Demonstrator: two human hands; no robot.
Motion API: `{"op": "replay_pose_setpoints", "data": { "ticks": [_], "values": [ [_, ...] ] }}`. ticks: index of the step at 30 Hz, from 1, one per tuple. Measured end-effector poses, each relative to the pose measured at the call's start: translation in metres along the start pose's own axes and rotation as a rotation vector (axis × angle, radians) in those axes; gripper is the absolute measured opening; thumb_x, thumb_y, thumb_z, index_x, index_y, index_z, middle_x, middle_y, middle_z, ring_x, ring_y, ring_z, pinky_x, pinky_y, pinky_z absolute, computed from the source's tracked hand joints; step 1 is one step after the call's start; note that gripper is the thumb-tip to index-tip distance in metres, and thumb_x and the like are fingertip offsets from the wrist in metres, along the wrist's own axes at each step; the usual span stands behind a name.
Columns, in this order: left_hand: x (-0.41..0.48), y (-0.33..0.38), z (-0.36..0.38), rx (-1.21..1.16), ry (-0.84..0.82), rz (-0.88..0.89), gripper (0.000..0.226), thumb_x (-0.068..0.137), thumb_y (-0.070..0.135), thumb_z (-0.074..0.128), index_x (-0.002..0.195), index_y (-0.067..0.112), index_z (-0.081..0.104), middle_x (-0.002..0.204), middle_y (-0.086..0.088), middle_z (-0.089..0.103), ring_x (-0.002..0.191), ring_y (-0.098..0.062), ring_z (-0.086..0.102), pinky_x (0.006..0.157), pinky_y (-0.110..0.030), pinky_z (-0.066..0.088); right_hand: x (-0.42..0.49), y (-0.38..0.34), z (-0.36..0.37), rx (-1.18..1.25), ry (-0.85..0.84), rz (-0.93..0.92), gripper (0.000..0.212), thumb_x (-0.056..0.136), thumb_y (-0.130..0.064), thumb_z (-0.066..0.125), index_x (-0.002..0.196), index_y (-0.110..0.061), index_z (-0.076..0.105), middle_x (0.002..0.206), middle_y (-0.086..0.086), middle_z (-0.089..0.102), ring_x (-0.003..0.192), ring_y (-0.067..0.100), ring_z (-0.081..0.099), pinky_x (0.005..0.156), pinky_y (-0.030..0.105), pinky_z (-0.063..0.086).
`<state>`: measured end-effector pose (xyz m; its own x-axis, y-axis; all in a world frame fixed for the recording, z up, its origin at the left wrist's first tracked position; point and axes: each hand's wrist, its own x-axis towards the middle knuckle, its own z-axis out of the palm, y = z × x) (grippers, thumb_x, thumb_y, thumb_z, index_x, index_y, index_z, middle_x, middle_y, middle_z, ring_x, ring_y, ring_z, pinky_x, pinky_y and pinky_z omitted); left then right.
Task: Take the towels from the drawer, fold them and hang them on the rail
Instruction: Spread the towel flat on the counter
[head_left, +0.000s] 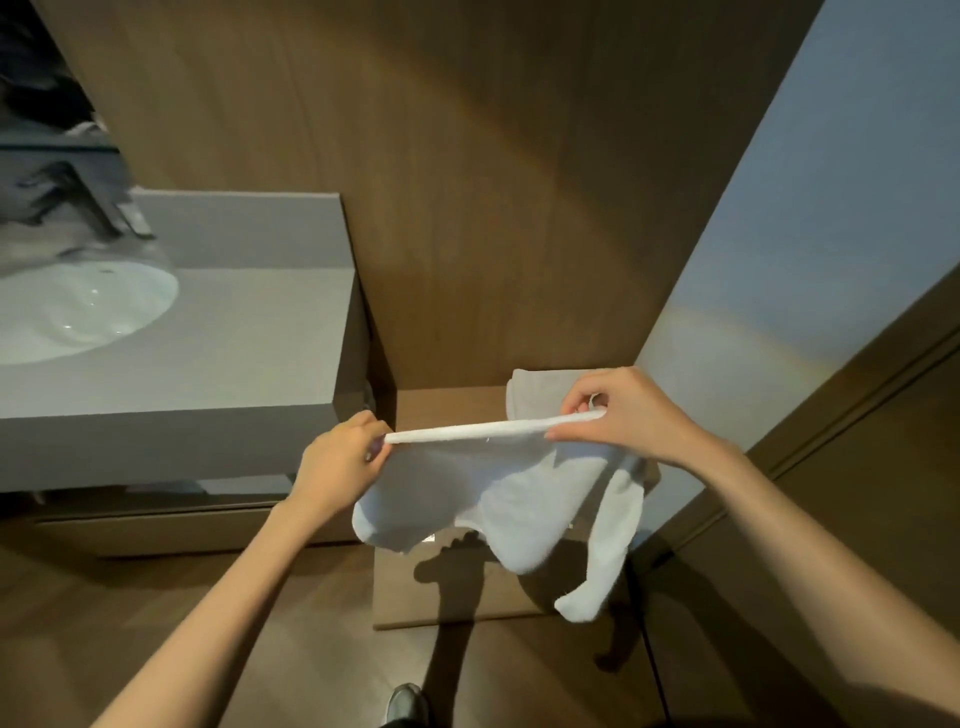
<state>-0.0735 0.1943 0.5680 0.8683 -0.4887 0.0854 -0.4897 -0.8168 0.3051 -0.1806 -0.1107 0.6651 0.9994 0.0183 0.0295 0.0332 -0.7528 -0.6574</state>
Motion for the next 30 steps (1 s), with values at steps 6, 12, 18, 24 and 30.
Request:
{"op": "replay_pose_setpoints", "data": {
  "ticks": [6,12,18,24,30],
  "values": [
    [-0.052,-0.025,-0.02,0.087,0.067,-0.075,0.016,0.095,0.03,0.055,0.092,0.016,0.062,0.088,0.0,0.053,0.075,-0.023,0.059,0.054,-0.029,0.041,-0.027,-0.004,0.006,0.047,0.071,-0.004,0.012,0.077,-0.028,0.08,0.078,-0.028,0.069,0.079,-0.013,0.065,0.078,0.004,0.06,0.064,0.011,0.048],
    [-0.081,-0.051,-0.041,0.097,0.241,-0.138,0.018,0.099,0.032,0.047,0.086,0.019,0.048,0.077,0.001,0.05,0.064,-0.024,0.053,0.047,-0.028,0.034,-0.026,-0.02,0.037,0.114,0.091,-0.027,0.013,0.08,-0.024,0.077,0.079,-0.028,0.065,0.079,-0.011,0.065,0.076,0.004,0.059,0.064,0.012,0.046],
    [-0.075,-0.09,-0.083,0.061,0.428,-0.268,0.035,0.099,0.041,0.044,0.07,0.022,0.039,0.063,0.004,0.049,0.059,-0.02,0.048,0.049,-0.029,0.033,0.009,-0.043,0.07,0.143,0.129,-0.03,0.01,0.084,-0.022,0.073,0.082,-0.023,0.063,0.078,-0.005,0.063,0.079,0.013,0.059,0.073,0.035,0.05],
    [-0.052,-0.172,-0.123,0.016,0.42,-0.303,0.04,0.096,0.049,0.046,0.069,0.02,0.04,0.055,0.004,0.047,0.056,-0.026,0.048,0.049,-0.03,0.034,0.068,-0.089,0.122,0.186,0.146,0.003,0.006,0.085,-0.027,0.072,0.085,-0.023,0.068,0.08,-0.006,0.067,0.078,0.01,0.06,0.071,0.026,0.047],
    [-0.023,-0.246,-0.156,-0.086,0.419,-0.243,0.035,0.097,0.047,0.045,0.082,0.016,0.052,0.064,-0.001,0.054,0.06,-0.024,0.051,0.049,-0.032,0.033,0.124,-0.137,0.173,0.166,0.171,0.015,0.004,0.091,-0.031,0.064,0.089,-0.028,0.066,0.084,-0.015,0.067,0.084,0.002,0.061,0.07,0.016,0.043]
  ]
}}
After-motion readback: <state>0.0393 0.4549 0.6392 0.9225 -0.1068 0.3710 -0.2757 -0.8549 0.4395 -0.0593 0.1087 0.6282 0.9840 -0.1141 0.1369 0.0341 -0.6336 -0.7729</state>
